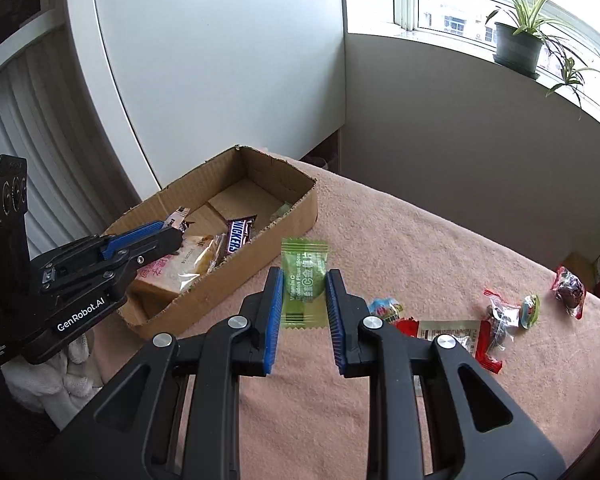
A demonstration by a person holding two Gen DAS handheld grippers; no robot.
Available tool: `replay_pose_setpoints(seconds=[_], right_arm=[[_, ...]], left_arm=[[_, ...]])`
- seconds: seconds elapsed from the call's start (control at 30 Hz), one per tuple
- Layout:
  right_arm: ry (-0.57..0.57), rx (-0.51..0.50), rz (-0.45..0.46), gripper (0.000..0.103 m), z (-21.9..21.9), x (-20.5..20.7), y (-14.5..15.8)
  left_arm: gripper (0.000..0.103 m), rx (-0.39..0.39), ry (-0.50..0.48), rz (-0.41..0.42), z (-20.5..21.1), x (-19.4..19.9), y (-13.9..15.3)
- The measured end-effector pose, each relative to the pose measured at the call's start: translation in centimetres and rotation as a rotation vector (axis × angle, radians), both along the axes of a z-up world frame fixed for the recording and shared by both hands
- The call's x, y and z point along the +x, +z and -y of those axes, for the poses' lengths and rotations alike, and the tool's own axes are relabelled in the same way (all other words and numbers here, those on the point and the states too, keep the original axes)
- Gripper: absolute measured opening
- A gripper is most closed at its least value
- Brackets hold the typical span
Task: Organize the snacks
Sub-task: 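Carry both candies into the box and open both grippers, then move both grippers back to the snacks on the table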
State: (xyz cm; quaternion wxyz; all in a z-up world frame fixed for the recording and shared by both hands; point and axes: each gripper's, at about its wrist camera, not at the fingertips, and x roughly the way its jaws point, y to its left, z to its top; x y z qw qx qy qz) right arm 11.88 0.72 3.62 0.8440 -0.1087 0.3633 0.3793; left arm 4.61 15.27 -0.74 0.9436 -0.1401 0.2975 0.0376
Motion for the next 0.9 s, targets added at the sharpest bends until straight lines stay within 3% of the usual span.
replay_pose_setpoints(seconds=[0.27,0.47,0.5,0.57,0.6,0.63,0.7,0.9], right_arm=[[0.034,0.009,-0.007,0.022,-7.0,2.0,-0.2],[0.054,-0.009,-0.039,0.024,-10.5,2.9,-1.4],[0.050,-0.015,-0.040,0.028,-10.8,3.0,-1.5],[0.035,-0.013,-0.025,0.056,-11.0,2.8,-1.6],[0.019,-0.004,-0.004,0.076,-10.5,2.5,-1.4],[0.005,0.004,0.012,0.085,-10.4,2.3,-1.3],[-0.022,0.008,0.020,0.089,-10.1,2.1,-1.1],[-0.073,-0.001,0.042,0.094,-8.6,1.5,-0.7]], left_arm=[[0.018,-0.042,0.089,0.052,-4.7,0.8,1.7],[0.018,-0.049,0.113,0.028,-6.3,0.9,0.7],[0.018,-0.050,0.123,0.019,-6.6,0.9,0.4],[0.019,-0.049,0.146,-0.003,-7.2,0.8,0.0],[0.021,-0.057,0.158,-0.010,-7.6,0.7,-0.2],[0.025,-0.069,0.167,-0.016,-8.0,0.6,-0.3],[0.047,-0.072,0.194,-0.015,-8.6,0.1,-0.4],[0.056,-0.054,0.217,-0.022,-8.8,-0.4,-0.6]])
